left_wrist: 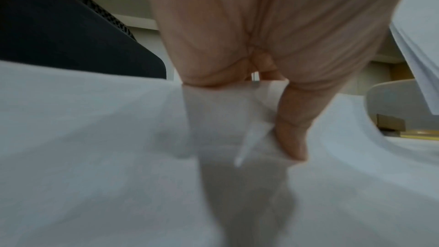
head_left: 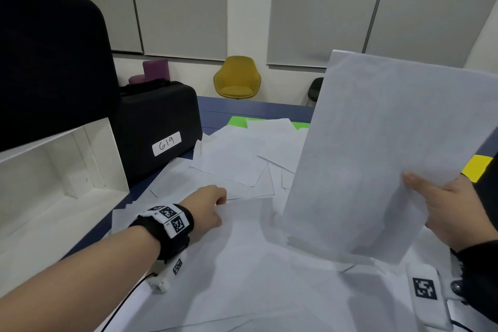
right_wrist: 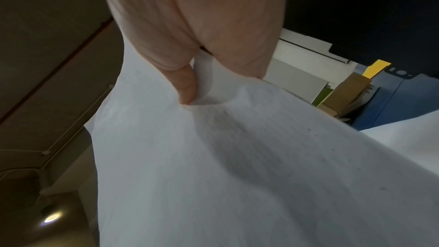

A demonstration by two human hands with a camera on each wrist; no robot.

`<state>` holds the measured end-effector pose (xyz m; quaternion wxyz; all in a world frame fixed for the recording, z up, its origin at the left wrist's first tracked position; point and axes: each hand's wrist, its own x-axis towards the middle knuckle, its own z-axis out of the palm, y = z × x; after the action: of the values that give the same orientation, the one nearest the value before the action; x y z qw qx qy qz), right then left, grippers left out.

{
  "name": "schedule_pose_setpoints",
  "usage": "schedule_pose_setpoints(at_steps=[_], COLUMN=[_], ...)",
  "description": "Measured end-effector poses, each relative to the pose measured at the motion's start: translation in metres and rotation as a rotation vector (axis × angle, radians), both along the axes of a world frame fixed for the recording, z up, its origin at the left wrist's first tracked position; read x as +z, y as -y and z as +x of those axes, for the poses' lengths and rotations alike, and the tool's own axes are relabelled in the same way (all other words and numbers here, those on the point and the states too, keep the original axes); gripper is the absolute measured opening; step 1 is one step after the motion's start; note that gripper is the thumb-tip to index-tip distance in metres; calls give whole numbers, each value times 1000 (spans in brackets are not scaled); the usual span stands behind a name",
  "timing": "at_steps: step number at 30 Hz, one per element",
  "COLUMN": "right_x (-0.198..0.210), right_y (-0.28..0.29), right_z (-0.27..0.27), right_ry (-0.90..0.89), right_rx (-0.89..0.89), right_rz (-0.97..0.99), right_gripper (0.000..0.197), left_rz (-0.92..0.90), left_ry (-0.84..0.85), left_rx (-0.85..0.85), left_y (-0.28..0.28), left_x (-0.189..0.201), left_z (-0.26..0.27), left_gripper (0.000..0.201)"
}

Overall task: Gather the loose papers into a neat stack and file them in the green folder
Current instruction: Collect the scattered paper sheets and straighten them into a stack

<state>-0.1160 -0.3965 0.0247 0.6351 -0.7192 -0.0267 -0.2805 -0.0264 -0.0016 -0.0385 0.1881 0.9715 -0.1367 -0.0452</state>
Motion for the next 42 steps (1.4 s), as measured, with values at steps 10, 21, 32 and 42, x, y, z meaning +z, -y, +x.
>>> schedule_pose_setpoints(at_steps=[10,21,32,42], right_x=[4,2,4,5], right_y=[8,-36,-72,-84], right_z=[-4,6,8,1], right_ry=[-4,-80,-215,-117], right_rx=[30,284,284,142], right_rz=[15,203,186,166], right_gripper=[78,41,62,31], left_rz=[-349,-1033,-1175,-968], left_ry=[308,410,129,123], left_rx=[103,-79,-148,-259], left_y=[-31,-2,45,53], left_x=[51,106,102,98], left_z=[12,-17,-44,-48], left_gripper=[13,21,25,50])
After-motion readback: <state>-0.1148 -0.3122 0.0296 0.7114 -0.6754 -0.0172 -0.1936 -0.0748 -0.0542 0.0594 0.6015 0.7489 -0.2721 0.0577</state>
